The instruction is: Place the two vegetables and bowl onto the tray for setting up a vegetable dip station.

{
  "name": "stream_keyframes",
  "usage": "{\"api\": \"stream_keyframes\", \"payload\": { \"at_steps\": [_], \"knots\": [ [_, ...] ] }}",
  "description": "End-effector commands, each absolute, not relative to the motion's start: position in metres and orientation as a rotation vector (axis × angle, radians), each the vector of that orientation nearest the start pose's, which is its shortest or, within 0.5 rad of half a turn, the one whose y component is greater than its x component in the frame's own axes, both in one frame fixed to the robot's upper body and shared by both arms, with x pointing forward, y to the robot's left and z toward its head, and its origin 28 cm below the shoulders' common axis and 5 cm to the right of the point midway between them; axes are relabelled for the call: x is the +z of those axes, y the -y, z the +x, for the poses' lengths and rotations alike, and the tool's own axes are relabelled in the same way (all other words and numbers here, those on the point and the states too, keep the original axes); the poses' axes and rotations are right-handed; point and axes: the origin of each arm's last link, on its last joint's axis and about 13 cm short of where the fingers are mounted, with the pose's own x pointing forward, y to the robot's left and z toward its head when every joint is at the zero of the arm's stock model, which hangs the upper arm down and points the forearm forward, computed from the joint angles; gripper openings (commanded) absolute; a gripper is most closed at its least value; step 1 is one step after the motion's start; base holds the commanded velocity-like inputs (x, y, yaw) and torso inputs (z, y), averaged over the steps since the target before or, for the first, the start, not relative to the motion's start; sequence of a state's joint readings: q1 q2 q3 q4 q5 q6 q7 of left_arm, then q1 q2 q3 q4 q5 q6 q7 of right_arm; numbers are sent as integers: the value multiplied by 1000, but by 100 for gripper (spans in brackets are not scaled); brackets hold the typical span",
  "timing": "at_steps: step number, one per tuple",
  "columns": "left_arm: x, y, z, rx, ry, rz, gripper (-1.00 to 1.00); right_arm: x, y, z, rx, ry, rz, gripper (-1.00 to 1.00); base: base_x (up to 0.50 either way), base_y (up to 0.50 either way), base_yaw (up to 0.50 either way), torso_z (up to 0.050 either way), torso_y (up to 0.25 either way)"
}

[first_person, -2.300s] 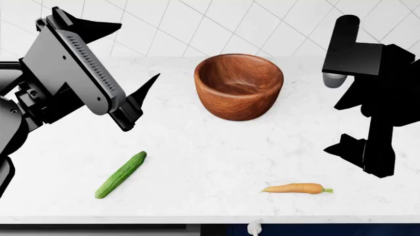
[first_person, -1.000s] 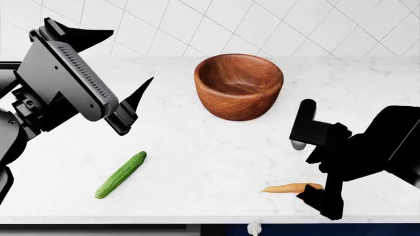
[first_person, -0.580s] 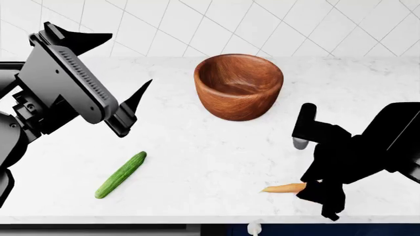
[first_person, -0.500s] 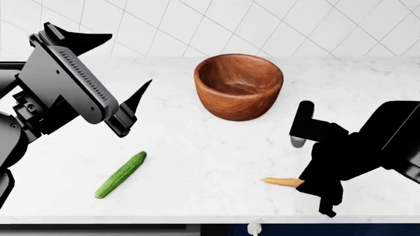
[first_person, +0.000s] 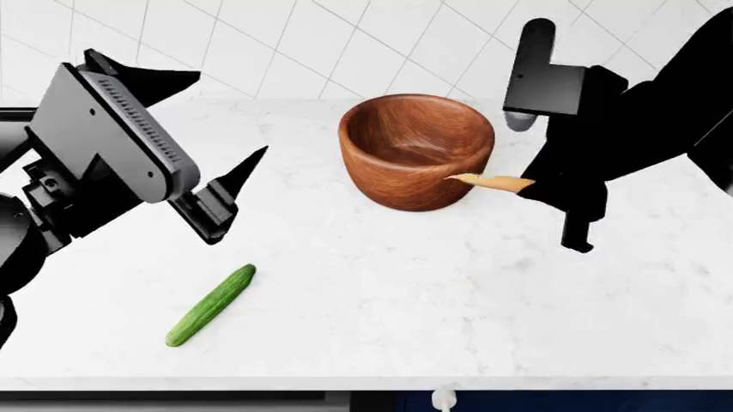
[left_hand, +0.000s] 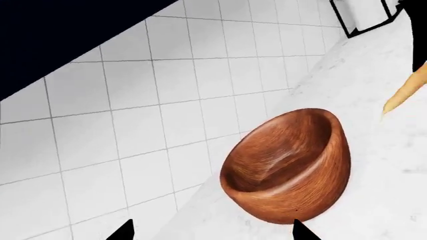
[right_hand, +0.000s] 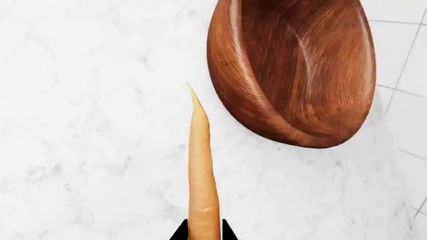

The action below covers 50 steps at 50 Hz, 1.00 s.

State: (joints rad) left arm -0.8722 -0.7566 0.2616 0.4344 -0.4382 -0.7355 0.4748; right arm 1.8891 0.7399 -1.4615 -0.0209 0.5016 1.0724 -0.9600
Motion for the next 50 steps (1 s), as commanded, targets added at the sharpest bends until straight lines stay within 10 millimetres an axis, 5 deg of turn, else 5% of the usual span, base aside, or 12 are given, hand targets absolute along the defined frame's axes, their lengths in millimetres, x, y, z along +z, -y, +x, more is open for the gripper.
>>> {"api": "stream_keyframes", "payload": {
  "at_steps": [1,11,25,50],
  "knots": [
    [272,-300,281,-669,16,464,100,397,184,312,743,-522,-1166,-100,0,0,0,0,0],
    [262,-302,291,-688,-237,329,100,399,187,319,699,-420,-1124,-100,0,0,0,0,0],
    [246,-302,267,-676,-509,343,100,412,194,334,604,-267,-1072,-100,0,0,0,0,0],
    [199,-314,256,-619,-652,417,100,408,194,333,578,-246,-1054,-100,0,0,0,0,0]
  ]
}}
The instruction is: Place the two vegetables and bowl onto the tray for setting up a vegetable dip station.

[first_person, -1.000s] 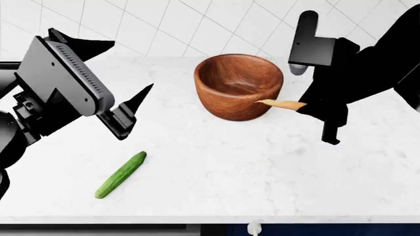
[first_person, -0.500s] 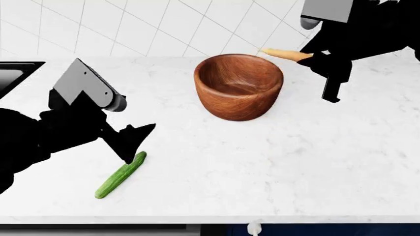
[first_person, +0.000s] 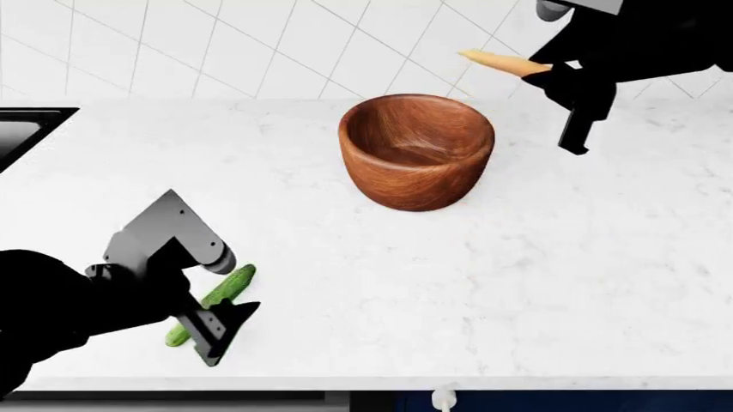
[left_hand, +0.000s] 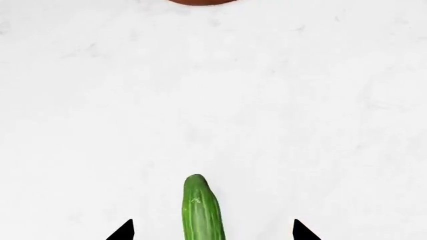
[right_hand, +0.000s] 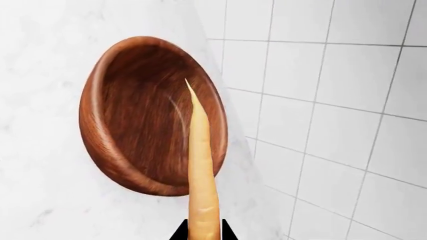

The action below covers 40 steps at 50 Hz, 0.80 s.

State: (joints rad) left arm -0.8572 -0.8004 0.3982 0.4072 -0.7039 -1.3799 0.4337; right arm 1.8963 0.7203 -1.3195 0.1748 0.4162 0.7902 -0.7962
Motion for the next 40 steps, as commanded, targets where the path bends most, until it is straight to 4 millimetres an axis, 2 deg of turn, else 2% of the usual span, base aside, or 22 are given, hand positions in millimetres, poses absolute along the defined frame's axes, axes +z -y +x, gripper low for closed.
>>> {"api": "stream_keyframes", "payload": {
  "at_steps": [1,9,12,17,24,25,29,32,37,40],
  "knots": [
    [197,-317,260,-589,-651,405,100,408,194,333,579,-245,-1053,-100,0,0,0,0,0],
    [184,-328,266,-528,-688,358,100,410,195,332,570,-255,-1058,-100,0,0,0,0,0],
    [188,-329,269,-520,-690,238,100,408,194,332,570,-261,-1057,-100,0,0,0,0,0],
    [187,-330,273,-515,-690,194,100,407,193,333,569,-267,-1058,-100,0,0,0,0,0],
    [171,-330,274,-528,-721,155,100,409,194,332,562,-265,-1061,-100,0,0,0,0,0],
    [165,-332,275,-512,-724,132,-100,409,194,331,561,-265,-1059,-100,0,0,0,0,0],
    [151,-334,269,-524,-739,118,-100,413,195,331,551,-256,-1061,-100,0,0,0,0,0],
    [154,-335,268,-532,-721,118,-100,413,194,332,553,-256,-1061,-100,0,0,0,0,0],
    [172,-338,268,-539,-685,175,-100,412,193,334,558,-254,-1055,-100,0,0,0,0,0],
    [195,-339,272,-530,-611,203,-100,409,194,331,560,-279,-1033,-100,0,0,0,0,0]
  ]
}}
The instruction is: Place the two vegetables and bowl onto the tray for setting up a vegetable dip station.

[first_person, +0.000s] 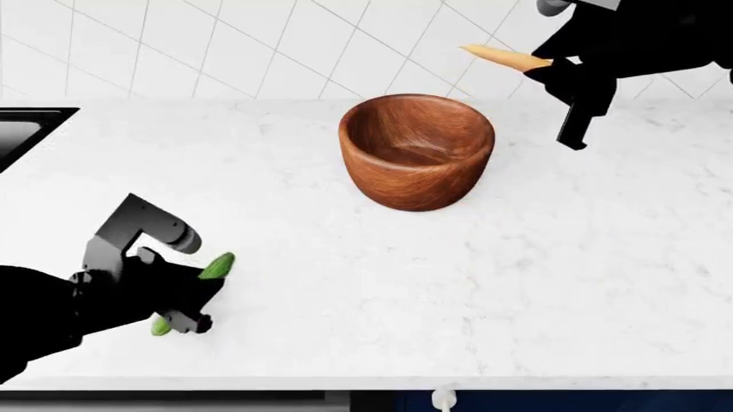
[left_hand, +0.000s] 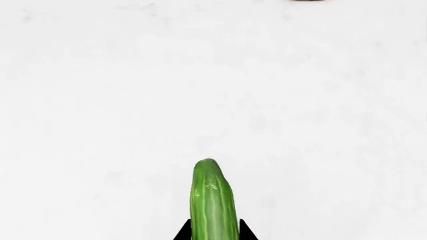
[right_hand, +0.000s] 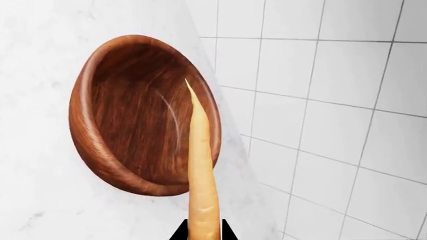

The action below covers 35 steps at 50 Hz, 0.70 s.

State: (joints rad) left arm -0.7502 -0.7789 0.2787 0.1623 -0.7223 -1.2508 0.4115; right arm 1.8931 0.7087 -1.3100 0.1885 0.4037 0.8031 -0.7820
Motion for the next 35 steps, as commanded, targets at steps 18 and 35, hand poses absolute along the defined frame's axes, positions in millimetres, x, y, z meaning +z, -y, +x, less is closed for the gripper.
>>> {"api": "stream_keyframes", "payload": {
  "at_steps": [18,35],
  "knots": [
    [324,-306,251,-670,-120,449,-100,420,190,260,641,-228,-935,-100,0,0,0,0,0],
    [380,-290,208,-704,216,653,-100,436,164,205,746,-39,-1054,-100,0,0,0,0,0]
  ]
}}
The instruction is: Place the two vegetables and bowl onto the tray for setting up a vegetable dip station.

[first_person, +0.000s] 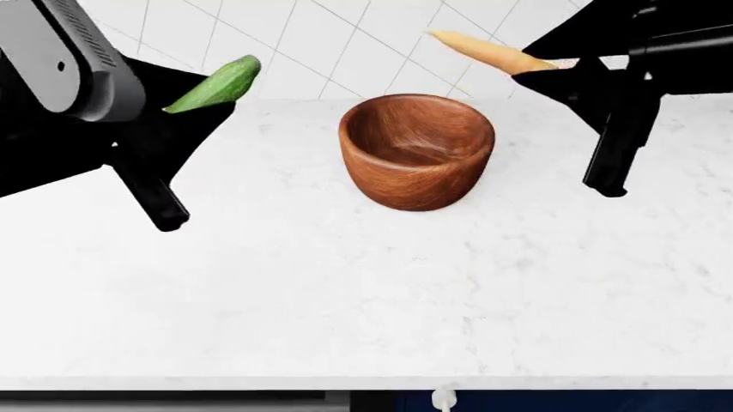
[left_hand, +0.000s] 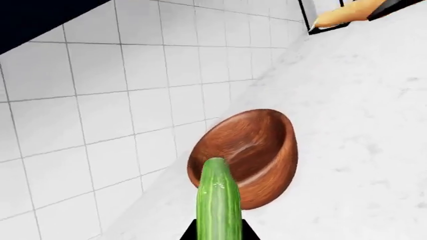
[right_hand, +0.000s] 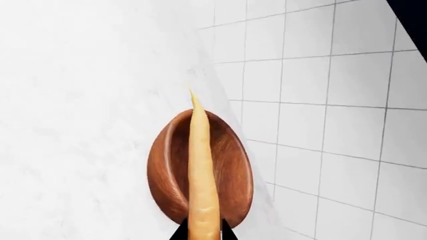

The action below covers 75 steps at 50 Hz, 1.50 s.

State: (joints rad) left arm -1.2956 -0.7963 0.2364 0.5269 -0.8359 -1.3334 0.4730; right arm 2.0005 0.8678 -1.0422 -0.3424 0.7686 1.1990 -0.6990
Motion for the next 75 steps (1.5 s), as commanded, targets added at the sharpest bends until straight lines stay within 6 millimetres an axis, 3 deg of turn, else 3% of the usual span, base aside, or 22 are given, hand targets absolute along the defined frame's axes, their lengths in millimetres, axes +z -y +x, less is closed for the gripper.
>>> {"api": "stream_keyframes", "payload": {
  "at_steps": [1,8,20,75],
  "knots": [
    [379,-290,205,-703,221,669,-100,435,164,203,748,-39,-1064,-100,0,0,0,0,0],
    [388,-288,183,-703,294,726,-100,436,158,192,757,8,-1142,-100,0,324,0,0,0],
    [385,-292,182,-692,298,728,-100,442,154,192,755,28,-1185,-100,1,500,0,0,0],
    [383,-291,184,-682,324,739,-100,431,155,199,739,106,-1184,-100,0,500,0,0,0]
  ]
}}
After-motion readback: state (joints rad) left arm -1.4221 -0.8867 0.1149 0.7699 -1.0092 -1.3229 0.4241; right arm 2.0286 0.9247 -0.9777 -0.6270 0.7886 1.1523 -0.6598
